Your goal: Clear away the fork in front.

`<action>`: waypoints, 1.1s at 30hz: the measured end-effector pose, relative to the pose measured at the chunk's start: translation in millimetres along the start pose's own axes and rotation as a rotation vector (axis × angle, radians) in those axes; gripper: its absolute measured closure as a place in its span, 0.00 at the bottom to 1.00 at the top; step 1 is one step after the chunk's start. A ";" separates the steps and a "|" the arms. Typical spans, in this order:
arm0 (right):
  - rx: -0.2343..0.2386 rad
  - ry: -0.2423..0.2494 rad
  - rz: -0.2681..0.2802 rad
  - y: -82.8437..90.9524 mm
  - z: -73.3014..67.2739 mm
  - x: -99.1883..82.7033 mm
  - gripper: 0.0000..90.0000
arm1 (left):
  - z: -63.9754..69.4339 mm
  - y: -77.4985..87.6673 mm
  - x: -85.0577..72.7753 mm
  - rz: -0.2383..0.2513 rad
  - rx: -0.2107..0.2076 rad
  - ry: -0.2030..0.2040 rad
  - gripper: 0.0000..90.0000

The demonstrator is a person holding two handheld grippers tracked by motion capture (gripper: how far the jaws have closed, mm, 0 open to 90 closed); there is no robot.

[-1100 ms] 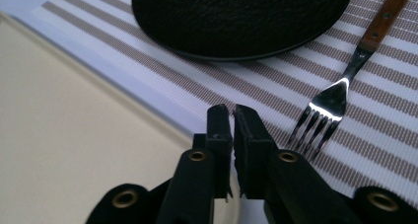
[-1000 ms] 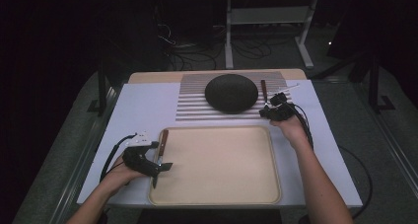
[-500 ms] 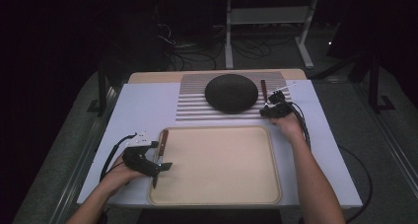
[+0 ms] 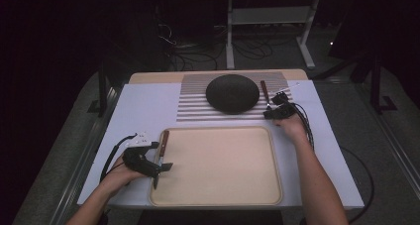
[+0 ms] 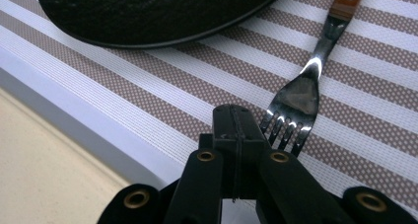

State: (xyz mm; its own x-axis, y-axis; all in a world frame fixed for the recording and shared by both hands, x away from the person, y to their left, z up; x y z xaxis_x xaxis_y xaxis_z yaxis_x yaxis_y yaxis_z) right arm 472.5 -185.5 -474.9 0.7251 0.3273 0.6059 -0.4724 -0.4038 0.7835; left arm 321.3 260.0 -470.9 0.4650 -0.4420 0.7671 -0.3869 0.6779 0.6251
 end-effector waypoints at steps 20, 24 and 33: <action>-0.046 -0.025 -0.028 15.7 23.7 -13.9 0.99 | -0.5 0.5 0.1 0.002 -0.003 0.007 0.00; -0.057 -0.036 -0.038 18.0 29.3 -16.8 0.99 | -0.7 0.6 0.0 0.003 -0.002 0.007 0.00; -0.084 -0.052 -0.044 24.6 42.3 -20.3 0.99 | -0.6 0.5 0.1 0.002 -0.001 0.006 0.00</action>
State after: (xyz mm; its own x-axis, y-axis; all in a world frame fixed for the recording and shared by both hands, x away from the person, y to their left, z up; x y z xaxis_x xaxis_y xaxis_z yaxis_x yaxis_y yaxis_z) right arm 467.4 -238.2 -473.8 0.7701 0.2978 0.5641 -0.4782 -0.3158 0.8195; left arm 321.6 260.7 -470.6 0.4691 -0.4368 0.7675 -0.3868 0.6796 0.6233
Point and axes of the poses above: each handheld gripper's, and its own axes: y roughly backward along the jaws, x roughly out of its top, z roughly to its right, the point moved 3 cm from there along -y, roughly forward along the jaws, and after that the axes turned 2 degrees about y, right-handed, at the moved point
